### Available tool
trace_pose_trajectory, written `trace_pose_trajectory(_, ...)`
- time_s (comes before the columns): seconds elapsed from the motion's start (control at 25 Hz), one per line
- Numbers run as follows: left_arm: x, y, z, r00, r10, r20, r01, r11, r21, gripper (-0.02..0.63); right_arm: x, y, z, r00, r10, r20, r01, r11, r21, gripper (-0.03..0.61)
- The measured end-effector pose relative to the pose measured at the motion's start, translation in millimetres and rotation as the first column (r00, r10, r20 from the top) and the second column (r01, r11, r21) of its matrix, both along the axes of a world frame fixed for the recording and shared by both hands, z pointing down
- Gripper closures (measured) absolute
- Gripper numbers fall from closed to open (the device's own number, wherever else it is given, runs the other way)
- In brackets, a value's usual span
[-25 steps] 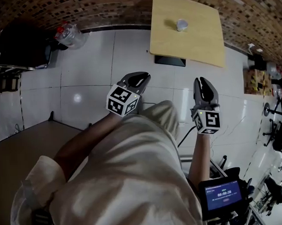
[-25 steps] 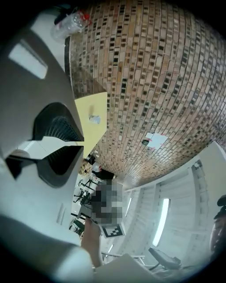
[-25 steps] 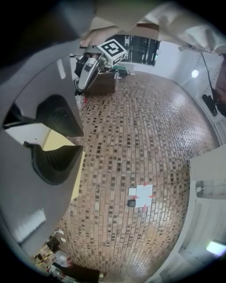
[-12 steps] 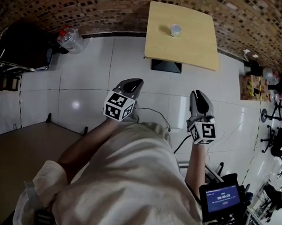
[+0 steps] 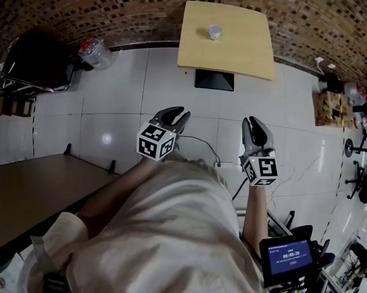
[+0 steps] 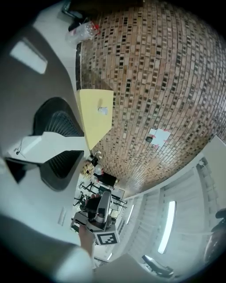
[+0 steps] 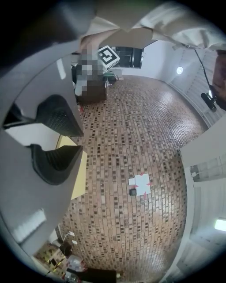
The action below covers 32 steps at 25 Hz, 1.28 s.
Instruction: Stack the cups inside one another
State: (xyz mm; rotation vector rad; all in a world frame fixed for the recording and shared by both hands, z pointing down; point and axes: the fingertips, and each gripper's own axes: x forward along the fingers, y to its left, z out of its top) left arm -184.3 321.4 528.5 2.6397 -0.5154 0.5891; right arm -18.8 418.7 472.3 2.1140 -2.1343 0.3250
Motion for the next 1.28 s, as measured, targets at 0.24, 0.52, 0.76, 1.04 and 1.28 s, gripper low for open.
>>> trace_pose_trajectory(0.24,9.3,55.4,9.0,0.998,0.027,0.056,-0.028,1.000,0.009,0.500,4.9,39.2,9.3,0.997,-0.034,0.063,0.033,0.999,0.021,0.509)
trace_pose_trajectory(0.52,-24.2,88.7,23.0,0.996,-0.001,0.089,0.001,1.000,0.003,0.515,-26.9,70.9,17.9,0.983,-0.073,0.169,0.060,0.995,0.076,0.482)
trace_pose_trajectory(0.76,-27.1,83.1,14.6,0.997,0.036,0.074,-0.038,0.999,0.021,0.518,-37.1,81.4,23.1,0.982,-0.045,0.181,0.033,0.997,0.067,0.373)
trace_pose_trajectory(1.04,-35.1,66.4,6.0,0.996,0.063,0.063,-0.066,0.997,0.044,0.525,-36.2,86.8,38.6,0.988,0.060,0.144,-0.056,0.998,-0.031,0.462)
trace_pose_trajectory(1.28,-63.3,54.8,13.5,0.996,0.050,0.073,-0.050,0.999,-0.004,0.529,-54.3,77.9,34.3,0.982,0.085,0.166,-0.081,0.996,-0.033,0.509)
